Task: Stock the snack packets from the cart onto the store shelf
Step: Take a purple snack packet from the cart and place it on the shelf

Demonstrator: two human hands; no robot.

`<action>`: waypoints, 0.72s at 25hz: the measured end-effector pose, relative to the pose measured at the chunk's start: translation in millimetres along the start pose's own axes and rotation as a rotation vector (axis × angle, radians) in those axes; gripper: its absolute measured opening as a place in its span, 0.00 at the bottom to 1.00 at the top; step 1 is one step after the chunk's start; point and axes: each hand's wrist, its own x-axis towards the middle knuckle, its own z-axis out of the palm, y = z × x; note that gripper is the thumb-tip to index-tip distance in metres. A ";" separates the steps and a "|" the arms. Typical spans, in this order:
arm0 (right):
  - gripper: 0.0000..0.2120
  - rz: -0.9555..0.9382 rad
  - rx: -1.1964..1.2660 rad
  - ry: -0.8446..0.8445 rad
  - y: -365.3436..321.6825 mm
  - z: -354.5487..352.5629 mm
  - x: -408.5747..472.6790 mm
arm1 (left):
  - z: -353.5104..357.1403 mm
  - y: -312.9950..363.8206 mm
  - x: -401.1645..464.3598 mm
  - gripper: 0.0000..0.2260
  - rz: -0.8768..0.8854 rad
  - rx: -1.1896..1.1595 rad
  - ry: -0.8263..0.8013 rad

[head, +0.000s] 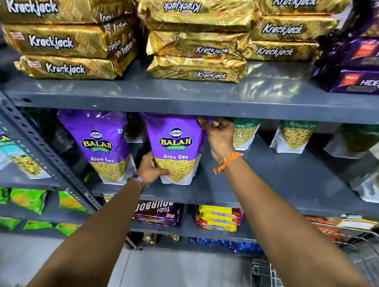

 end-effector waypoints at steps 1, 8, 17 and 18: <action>0.14 -0.005 -0.004 -0.012 0.0 1.6 1.0 | -1.7 -1.0 0.4 0.34 -0.001 0.007 0.008; 0.14 0.088 0.023 -0.128 -6.0 -21.5 -8.8 | 13.5 9.0 -11.0 0.35 -0.070 -0.075 0.331; 0.21 0.106 0.150 0.025 -43.1 -133.3 -65.4 | 89.6 61.8 -83.7 0.27 -0.029 -0.317 0.377; 0.21 0.104 0.155 0.059 -45.5 -151.7 -76.3 | 102.6 63.9 -88.6 0.27 -0.027 -0.297 0.308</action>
